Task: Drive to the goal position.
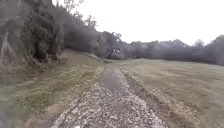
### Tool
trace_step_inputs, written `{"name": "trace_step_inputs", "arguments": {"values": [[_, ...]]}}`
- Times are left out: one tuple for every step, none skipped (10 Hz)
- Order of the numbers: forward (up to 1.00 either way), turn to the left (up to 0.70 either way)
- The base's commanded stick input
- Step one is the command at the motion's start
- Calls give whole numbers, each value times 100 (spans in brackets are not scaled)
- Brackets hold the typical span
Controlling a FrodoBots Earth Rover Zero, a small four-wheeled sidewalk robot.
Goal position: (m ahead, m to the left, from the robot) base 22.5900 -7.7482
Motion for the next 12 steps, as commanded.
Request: {"name": "trace_step_inputs", "arguments": {"values": [[45, 0], [45, 0], [45, 0], [45, 0], [45, 0], [45, 0], [45, 0], [45, 0], [45, 0], [45, 0], [45, 0], [45, 0]]}}
